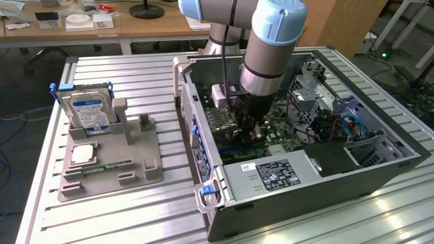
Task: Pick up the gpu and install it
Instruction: 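Insert the gpu into the slot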
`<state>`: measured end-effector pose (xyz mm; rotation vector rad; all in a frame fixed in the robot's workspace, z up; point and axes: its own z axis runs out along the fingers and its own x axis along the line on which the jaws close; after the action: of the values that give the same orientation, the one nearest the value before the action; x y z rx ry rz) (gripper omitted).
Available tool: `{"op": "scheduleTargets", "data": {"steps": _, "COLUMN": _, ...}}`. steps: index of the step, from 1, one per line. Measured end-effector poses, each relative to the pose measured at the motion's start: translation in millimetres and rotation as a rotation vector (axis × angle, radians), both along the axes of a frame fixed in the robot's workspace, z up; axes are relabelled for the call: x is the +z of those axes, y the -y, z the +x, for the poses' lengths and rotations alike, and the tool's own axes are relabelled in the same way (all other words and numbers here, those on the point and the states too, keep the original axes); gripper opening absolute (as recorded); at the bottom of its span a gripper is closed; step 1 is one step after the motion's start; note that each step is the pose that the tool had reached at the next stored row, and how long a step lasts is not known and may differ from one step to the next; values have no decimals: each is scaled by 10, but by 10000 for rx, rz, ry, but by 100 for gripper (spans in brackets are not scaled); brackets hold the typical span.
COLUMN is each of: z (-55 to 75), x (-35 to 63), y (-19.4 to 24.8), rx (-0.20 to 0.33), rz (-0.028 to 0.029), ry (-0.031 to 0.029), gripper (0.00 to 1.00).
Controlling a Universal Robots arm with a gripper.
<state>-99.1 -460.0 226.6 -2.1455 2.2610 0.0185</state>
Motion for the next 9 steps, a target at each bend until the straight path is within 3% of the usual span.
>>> {"op": "scheduleTargets", "data": {"steps": 9, "z": -4, "x": 0, "y": 2, "rx": -2, "rz": -3, "ry": -19, "gripper": 28}}
